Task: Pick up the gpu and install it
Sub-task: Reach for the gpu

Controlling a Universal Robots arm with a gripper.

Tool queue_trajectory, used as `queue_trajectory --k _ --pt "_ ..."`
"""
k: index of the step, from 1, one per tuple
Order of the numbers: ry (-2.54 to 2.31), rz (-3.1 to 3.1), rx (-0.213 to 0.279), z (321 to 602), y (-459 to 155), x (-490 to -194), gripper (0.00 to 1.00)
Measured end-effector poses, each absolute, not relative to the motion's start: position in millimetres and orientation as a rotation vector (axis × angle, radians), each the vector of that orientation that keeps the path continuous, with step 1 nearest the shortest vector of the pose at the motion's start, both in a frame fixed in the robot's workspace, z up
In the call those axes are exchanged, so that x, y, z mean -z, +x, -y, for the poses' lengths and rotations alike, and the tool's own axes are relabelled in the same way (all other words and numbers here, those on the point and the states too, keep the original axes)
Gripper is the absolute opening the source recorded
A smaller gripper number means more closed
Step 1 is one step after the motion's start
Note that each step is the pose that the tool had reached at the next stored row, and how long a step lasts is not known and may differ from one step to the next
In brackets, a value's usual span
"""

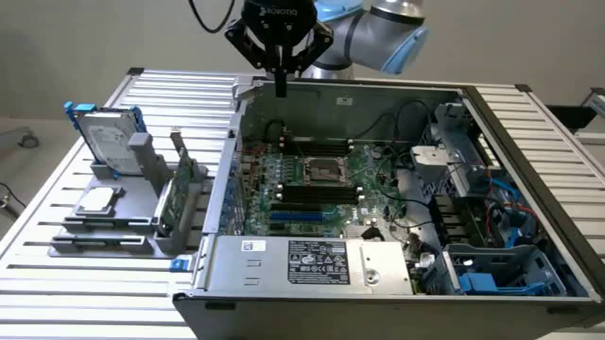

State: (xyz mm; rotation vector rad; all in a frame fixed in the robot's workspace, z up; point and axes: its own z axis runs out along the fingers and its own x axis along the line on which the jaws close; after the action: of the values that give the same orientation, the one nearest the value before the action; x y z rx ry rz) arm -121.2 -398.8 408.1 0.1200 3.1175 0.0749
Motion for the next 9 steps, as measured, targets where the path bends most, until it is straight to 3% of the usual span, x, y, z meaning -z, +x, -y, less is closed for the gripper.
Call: queue_trajectory --k 9 --pt "0.122 -3.118 -0.075 398.6 -123.2 -411.4 0.11"
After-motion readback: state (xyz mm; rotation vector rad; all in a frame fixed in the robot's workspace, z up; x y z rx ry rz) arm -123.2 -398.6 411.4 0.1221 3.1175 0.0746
